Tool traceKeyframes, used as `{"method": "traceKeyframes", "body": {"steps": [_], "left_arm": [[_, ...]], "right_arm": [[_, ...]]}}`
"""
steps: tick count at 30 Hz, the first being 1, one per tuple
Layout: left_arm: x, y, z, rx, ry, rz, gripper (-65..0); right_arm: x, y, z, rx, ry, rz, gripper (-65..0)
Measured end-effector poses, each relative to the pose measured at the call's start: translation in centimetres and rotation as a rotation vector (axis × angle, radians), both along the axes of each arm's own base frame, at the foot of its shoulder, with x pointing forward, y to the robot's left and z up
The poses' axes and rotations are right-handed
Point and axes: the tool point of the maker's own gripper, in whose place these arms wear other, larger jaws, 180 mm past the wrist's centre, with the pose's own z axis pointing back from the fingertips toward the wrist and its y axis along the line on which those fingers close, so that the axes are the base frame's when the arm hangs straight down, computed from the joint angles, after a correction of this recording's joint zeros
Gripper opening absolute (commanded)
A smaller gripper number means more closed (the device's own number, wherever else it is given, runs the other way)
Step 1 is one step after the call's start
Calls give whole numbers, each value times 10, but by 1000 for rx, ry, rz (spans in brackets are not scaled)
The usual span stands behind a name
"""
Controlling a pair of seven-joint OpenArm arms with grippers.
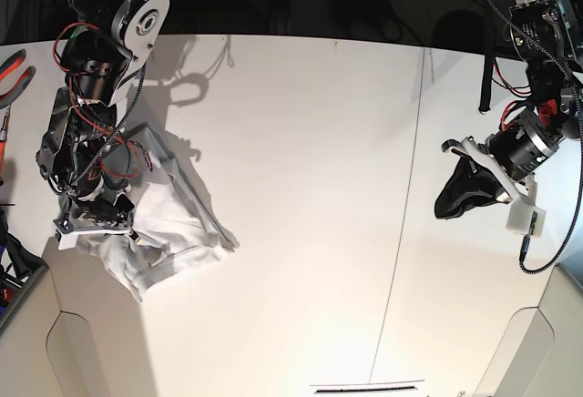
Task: Layout the t-shirt on the table in an organized manner, then fold the t-shirt properly
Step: 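Drag the folded bundle with the right gripper toward the table edge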
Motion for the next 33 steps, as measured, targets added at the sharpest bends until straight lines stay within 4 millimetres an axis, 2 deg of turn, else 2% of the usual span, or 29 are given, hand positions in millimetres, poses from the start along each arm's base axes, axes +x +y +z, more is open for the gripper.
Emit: {"method": "traceKeyframes", "body": {"steps": [3,6,11,17,19,21,23,25,27,29,33], "left_arm": [[0,-1,1,-6,-2,-1,-650],[0,-1,2,-13,-6,-2,-650],[0,-2,3,-23,-11,-4,-650],[1,-4,7,-45,-21,-8,-650],[1,-5,7,-49,-23,-9,-650],[1,-6,8,-56,-26,-10,-650],[1,-5,8,-55,-26,-10,-650],[1,-5,8,-54,-25,-10,-650],[1,-5,8,-53,-25,-10,-650],[1,-5,8,-52,-24,-10,-650],[0,-3,4,-28,-12,-6,-650]], "right_arm": [[-15,-15,-3,-46,37,-46,-650],[-22,-23,-6,-92,77,-54,-650],[-33,-33,7,-133,52,-60,-650],[-27,-20,62,-175,-85,98,-650],[-8,-7,99,-212,-198,185,-650],[16,16,143,-247,-340,301,-650],[23,39,171,-277,-422,431,-650],[16,60,172,-318,-405,598,-650],[7,70,169,-372,-364,745,-650],[4,66,171,-422,-324,813,-650],[-4,42,167,-524,-214,900,-650]]}}
